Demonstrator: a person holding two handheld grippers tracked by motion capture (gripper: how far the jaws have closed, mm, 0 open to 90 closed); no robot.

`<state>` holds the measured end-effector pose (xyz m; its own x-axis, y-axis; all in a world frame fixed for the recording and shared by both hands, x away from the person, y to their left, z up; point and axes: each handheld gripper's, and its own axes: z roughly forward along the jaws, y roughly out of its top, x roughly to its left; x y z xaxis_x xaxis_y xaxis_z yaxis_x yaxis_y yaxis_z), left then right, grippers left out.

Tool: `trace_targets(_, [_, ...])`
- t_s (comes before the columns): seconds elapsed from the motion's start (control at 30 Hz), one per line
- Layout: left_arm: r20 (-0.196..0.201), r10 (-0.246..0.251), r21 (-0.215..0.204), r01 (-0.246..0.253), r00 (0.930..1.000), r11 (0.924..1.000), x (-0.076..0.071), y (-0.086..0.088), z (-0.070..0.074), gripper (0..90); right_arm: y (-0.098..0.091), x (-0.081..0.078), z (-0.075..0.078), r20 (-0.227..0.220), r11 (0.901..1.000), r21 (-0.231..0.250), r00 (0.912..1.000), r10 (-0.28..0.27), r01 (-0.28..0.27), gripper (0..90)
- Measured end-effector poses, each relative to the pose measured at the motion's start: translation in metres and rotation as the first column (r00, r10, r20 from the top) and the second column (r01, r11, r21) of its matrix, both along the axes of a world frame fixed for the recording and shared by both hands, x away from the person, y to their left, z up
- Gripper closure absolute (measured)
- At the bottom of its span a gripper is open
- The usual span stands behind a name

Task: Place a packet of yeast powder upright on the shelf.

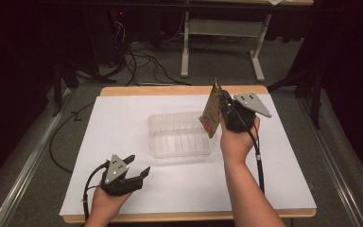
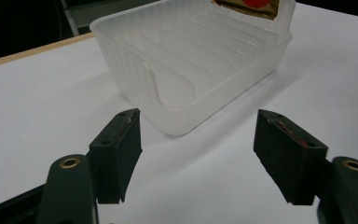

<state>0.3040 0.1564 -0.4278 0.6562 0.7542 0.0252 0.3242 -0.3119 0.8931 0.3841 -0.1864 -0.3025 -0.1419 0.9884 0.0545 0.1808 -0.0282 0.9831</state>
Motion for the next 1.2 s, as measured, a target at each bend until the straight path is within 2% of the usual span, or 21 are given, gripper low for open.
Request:
trace_targets(0.1, [0.000,-0.002,-0.003,0.002,1.0000,1.0000,0.000,0.000,0.000,32.7,0.007,0.002,-0.002,0.002,0.9981,-0.056,0.9997,-0.024,0.024,90.0])
trace_targets(0.23, [0.004,-0.004,0.000,0.004,1.0000,1.0000,-0.001,0.001,0.001,32.7,0.023,0.006,-0.018,-0.037,0.9938,-0.111,0.9992,-0.016,0.011,90.0])
trace_targets(0.43, [0.006,-0.002,-0.006,0.002,1.0000,1.0000,-0.001,0.002,0.001,32.7,0.028,0.011,-0.036,-0.072,0.9959,-0.089,0.9974,0.009,-0.015,90.0])
trace_targets(1.0, [0.006,-0.004,0.001,0.004,1.0000,1.0000,-0.001,0.001,0.001,32.7,0.018,0.011,-0.049,-0.096,0.9982,-0.023,0.9940,0.053,-0.055,90.0])
trace_targets(1.2, [0.006,-0.003,0.000,0.003,1.0000,1.0000,-0.001,0.001,0.001,32.7,0.016,0.010,-0.049,-0.095,0.9979,-0.020,0.9937,0.059,-0.061,90.0])
